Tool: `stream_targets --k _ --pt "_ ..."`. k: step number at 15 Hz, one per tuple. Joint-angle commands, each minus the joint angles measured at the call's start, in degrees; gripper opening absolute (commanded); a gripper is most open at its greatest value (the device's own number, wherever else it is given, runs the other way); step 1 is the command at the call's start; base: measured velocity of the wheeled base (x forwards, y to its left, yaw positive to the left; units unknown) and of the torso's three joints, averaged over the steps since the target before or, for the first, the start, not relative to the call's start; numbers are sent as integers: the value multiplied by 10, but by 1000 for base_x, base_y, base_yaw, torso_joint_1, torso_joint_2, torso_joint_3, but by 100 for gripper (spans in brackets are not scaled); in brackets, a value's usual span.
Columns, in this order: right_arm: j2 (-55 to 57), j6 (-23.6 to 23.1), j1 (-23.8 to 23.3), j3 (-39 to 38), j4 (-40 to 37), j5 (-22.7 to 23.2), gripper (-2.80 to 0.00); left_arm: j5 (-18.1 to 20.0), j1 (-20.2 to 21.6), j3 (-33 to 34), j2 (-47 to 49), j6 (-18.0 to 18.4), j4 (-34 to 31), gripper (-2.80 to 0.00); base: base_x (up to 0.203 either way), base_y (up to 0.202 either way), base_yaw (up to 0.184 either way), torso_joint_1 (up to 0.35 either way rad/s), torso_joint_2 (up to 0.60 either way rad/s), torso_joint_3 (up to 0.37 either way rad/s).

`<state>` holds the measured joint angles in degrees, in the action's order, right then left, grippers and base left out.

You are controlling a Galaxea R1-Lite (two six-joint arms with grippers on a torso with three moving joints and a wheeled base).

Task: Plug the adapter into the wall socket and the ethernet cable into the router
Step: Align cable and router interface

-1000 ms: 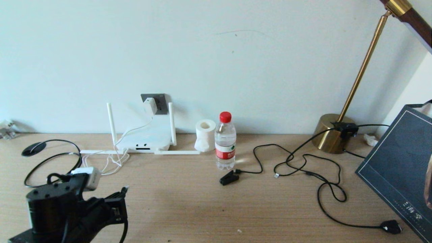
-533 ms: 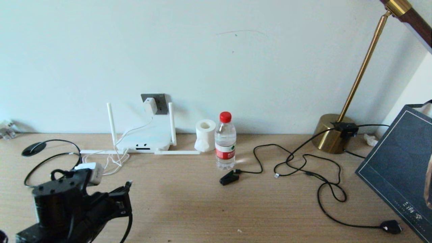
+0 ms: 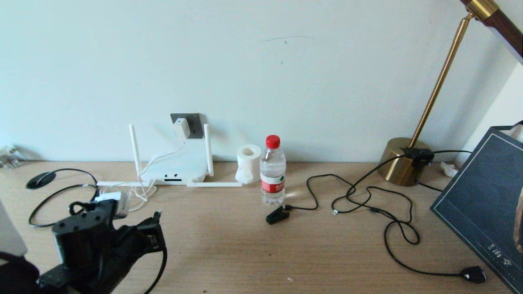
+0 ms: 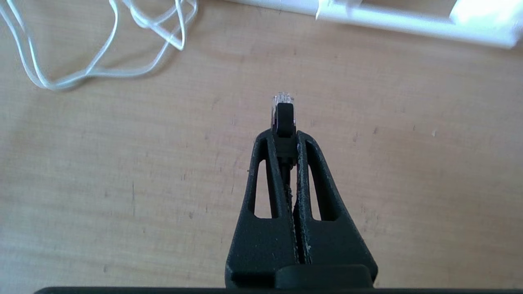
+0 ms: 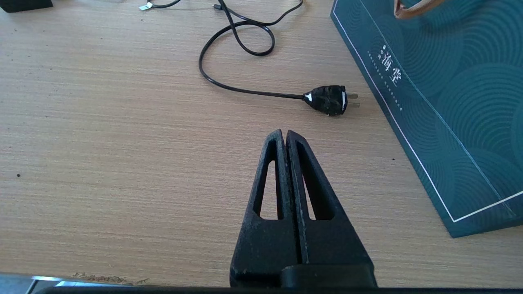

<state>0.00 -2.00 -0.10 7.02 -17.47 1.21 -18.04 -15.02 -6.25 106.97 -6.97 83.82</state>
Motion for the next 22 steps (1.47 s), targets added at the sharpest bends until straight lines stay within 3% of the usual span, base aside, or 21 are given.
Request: stream_targets --k 1,3,6,8,12,17,22 --pt "0 1 0 0 -1 1 -280 0 1 24 8 -7 7 -280 0 0 0 0 0 0" --pt "0 0 0 0 -1 1 -280 3 4 18 12 -32 7 -280 0 0 0 0 0 0" --pt "0 0 -1 0 -1 0 -280 6 6 7 38 -32 8 -280 0 0 0 0 0 0" --pt "1 0 0 0 -1 0 -280 6 6 -1 56 -26 38 -280 0 0 0 0 0 0" --pt "1 0 0 0 -1 0 -280 8 26 -20 79 -22 38 -280 0 0 0 0 0 0" --pt "1 1 -1 0 -1 0 -280 59 43 -91 97 -14 38 -280 0 0 0 0 0 0" --pt "0 0 0 0 -1 0 -280 67 45 -128 122 2 38 -280 0 0 0 0 0 0"
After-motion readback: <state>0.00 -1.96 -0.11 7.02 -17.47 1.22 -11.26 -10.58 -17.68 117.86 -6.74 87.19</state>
